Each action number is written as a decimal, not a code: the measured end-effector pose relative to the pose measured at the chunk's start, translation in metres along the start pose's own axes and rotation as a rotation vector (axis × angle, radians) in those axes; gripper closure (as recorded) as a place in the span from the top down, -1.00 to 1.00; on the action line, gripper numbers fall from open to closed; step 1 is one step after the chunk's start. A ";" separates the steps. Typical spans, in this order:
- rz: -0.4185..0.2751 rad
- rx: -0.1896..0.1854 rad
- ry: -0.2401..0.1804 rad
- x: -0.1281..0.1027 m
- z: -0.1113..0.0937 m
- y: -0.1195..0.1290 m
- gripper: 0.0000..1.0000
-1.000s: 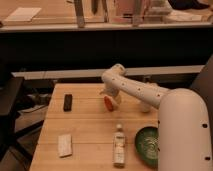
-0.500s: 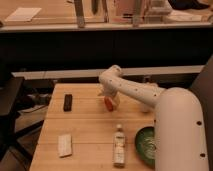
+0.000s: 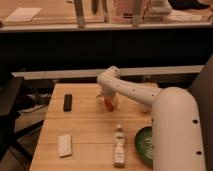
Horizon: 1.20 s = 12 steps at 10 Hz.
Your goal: Drag the pepper across the table
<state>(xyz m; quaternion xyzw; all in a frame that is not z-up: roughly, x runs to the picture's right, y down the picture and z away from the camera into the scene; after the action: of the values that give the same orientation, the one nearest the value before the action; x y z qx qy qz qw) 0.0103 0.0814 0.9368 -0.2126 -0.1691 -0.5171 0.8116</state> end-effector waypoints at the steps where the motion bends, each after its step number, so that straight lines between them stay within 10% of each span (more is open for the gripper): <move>1: -0.003 0.000 0.000 -0.001 0.000 -0.001 0.60; 12: -0.042 -0.007 0.002 -0.021 0.013 -0.016 0.59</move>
<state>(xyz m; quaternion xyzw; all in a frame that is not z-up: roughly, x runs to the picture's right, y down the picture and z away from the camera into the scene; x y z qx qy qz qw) -0.0132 0.0981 0.9401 -0.2112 -0.1712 -0.5349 0.7999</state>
